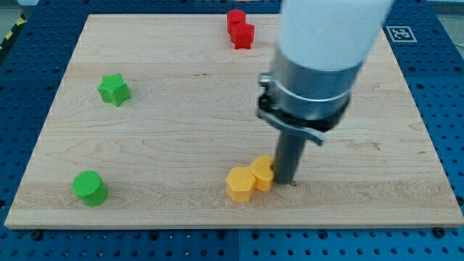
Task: Move green circle diagonally to the green star
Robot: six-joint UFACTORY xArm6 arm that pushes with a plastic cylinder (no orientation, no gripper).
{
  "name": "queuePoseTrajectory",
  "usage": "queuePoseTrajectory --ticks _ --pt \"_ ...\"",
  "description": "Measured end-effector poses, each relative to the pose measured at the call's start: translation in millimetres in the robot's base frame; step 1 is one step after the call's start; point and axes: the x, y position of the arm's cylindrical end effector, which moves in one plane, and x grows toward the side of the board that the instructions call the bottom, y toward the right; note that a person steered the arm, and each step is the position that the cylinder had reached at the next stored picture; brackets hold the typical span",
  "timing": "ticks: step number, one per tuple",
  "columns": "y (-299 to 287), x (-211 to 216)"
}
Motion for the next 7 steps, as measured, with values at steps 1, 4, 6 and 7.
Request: queuePoseTrajectory --ticks 1,4,6,7 --pt "-4 -19" --pt "-176 -35" --pt "-193 34" --pt "-228 39"
